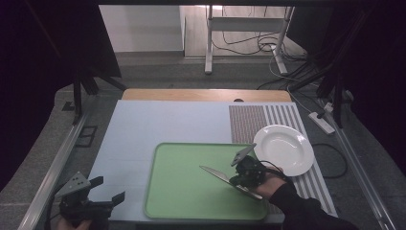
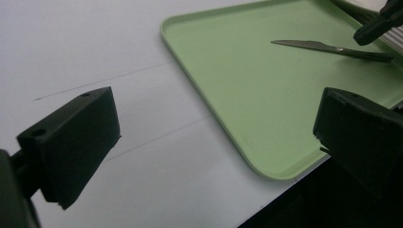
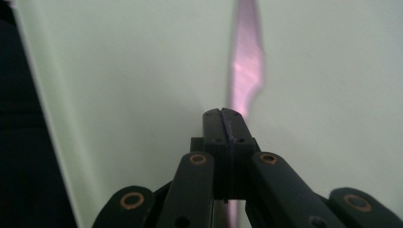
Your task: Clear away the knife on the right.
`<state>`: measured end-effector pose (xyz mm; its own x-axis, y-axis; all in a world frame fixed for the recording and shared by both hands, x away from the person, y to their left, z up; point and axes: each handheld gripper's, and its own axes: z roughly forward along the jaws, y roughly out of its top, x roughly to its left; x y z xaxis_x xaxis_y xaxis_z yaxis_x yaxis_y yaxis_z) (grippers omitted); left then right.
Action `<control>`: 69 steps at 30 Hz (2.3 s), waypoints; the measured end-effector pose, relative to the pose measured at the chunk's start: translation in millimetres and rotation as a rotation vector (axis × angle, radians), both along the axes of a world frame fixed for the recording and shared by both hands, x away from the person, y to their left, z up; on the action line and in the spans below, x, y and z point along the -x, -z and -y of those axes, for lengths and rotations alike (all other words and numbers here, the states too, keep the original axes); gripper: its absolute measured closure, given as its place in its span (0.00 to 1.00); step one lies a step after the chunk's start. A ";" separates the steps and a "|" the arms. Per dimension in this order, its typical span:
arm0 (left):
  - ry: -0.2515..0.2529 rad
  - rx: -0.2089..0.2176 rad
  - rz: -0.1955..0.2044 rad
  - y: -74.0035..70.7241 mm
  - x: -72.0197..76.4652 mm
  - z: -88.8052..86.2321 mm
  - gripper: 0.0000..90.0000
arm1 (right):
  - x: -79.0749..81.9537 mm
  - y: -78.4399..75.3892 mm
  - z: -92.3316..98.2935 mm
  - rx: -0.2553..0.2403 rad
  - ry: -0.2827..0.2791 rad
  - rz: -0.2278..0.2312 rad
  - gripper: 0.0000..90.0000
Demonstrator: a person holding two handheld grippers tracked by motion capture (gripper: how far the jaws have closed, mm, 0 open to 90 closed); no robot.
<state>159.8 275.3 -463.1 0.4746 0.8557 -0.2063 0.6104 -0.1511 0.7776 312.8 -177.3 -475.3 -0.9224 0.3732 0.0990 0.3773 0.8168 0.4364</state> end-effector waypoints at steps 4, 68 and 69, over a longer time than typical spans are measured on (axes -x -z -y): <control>0.000 -0.002 -0.002 0.0 -0.2 0.1 0.02 | -0.7 11.2 -35.6 0.053 -0.117 0.039 1.00; 0.011 -0.017 0.000 -0.1 -0.3 1.6 0.03 | -27.5 -5.3 47.1 -0.001 0.220 0.050 0.66; 0.011 -0.017 0.000 -0.1 -0.3 1.6 0.03 | -27.5 -5.3 47.1 -0.001 0.220 0.050 0.66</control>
<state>160.1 273.6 -463.0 0.4839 0.8538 -0.1921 0.6088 -0.1708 0.7747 340.3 -224.4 -470.1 -0.8228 0.5656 0.0558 0.5241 0.7172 0.4593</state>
